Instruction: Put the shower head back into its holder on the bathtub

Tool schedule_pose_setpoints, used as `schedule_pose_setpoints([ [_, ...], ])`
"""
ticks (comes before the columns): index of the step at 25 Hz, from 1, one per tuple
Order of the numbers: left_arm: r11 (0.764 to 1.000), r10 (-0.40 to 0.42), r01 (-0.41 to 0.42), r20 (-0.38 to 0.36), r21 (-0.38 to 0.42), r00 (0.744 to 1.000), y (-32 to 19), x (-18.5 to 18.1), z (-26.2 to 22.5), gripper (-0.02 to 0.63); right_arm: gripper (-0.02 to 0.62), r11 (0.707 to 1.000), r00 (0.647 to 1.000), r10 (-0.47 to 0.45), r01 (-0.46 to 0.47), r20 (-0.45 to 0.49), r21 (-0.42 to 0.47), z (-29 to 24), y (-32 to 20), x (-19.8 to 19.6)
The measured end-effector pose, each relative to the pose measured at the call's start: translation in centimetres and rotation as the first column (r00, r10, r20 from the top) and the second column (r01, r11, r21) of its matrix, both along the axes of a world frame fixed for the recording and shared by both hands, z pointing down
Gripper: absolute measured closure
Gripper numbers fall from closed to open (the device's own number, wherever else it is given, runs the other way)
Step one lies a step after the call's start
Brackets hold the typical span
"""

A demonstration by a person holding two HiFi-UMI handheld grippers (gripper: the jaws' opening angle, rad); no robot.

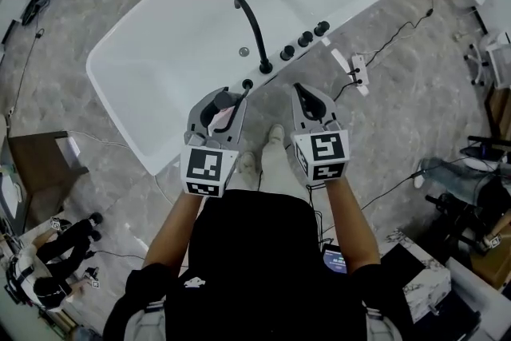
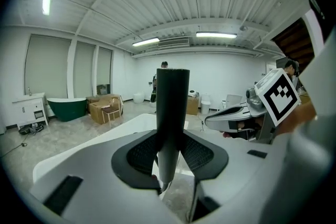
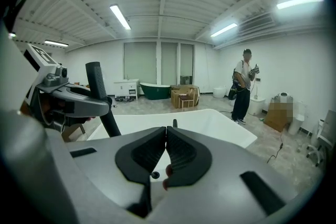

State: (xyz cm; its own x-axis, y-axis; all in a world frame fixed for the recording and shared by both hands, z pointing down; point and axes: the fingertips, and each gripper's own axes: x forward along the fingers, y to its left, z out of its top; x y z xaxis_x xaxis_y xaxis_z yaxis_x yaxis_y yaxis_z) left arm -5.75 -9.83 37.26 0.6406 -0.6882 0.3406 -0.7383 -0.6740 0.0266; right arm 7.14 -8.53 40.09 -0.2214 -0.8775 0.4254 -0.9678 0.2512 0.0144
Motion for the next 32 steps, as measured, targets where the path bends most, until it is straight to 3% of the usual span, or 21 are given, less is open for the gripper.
schedule_pose_setpoints([
  [15, 0.988, -0.089, 0.1, 0.091, -0.118, 0.992, -3.6, 4.9, 9.6, 0.46, 0.574, 0.982, 0.995, -0.089, 0.095, 0.042, -0.166, 8.9, -3.8, 3.5],
  [32, 0.958, -0.117, 0.166, 0.212, -0.233, 0.97, -5.6, 5.5, 21.9, 0.46, 0.574, 0.935, 0.987, -0.139, 0.156, 0.076, -0.318, 18.4, -5.3, 3.7],
])
